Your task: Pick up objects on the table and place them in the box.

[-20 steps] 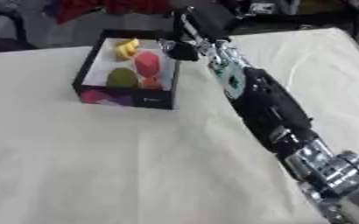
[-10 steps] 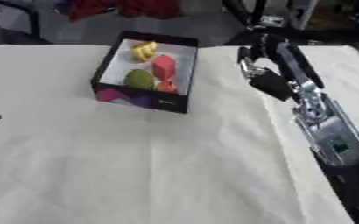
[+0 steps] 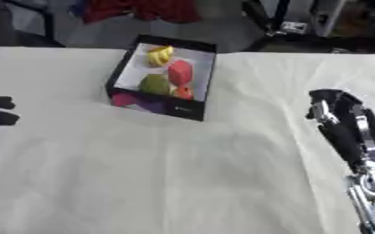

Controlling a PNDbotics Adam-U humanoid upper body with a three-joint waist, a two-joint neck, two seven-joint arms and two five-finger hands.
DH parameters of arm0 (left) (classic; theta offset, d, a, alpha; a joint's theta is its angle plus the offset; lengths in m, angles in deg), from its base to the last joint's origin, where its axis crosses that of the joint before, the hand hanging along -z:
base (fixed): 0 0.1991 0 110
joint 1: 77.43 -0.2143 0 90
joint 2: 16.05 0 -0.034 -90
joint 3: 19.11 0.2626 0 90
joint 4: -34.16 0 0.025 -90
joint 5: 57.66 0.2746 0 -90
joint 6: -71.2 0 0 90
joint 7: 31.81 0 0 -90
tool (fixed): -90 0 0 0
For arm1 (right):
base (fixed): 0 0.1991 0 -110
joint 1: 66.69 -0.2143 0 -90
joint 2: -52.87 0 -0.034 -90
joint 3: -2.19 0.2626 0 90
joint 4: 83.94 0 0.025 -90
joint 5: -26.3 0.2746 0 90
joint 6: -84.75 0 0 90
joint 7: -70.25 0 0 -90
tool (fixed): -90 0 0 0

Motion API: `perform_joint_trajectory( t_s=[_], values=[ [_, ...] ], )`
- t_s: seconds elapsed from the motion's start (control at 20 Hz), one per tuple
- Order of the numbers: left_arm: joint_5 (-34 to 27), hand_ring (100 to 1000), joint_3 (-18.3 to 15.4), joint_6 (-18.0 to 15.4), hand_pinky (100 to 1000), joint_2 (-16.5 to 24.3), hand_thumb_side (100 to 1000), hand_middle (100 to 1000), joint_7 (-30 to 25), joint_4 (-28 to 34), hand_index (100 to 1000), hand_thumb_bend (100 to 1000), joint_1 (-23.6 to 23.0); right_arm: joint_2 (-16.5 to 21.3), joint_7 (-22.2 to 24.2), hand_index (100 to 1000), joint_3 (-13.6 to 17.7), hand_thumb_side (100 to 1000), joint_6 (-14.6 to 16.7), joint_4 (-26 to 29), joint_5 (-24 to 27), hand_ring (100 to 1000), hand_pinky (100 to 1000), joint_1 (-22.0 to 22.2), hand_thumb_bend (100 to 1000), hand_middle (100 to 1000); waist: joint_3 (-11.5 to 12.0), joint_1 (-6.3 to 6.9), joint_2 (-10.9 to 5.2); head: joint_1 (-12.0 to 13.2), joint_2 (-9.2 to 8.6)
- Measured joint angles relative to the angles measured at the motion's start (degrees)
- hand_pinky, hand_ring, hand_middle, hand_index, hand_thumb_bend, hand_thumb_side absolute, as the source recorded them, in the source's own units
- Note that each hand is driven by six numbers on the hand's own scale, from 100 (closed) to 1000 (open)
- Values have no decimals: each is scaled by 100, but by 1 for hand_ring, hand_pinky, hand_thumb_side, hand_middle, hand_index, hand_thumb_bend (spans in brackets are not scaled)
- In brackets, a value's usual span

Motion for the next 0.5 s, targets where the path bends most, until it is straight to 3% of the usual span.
perform_joint_trajectory(
  t_s=[0.2, 0.5],
  values=[
    [-14, 576, -1, 20, 652, -2, 883, 606, 43, -42, 711, 100, -23, -304, -168, 652, 99, 744, -27, -35, -140, 500, 721, 225, 100, 431, -27, 1, 0, 24, 0],
    [-14, 578, 0, 21, 653, -2, 893, 608, 47, -87, 714, 100, -48, -379, -281, 645, 177, 739, -16, -69, -329, 496, 720, 290, 100, 427, -19, 1, 0, -5, 0]
  ],
)
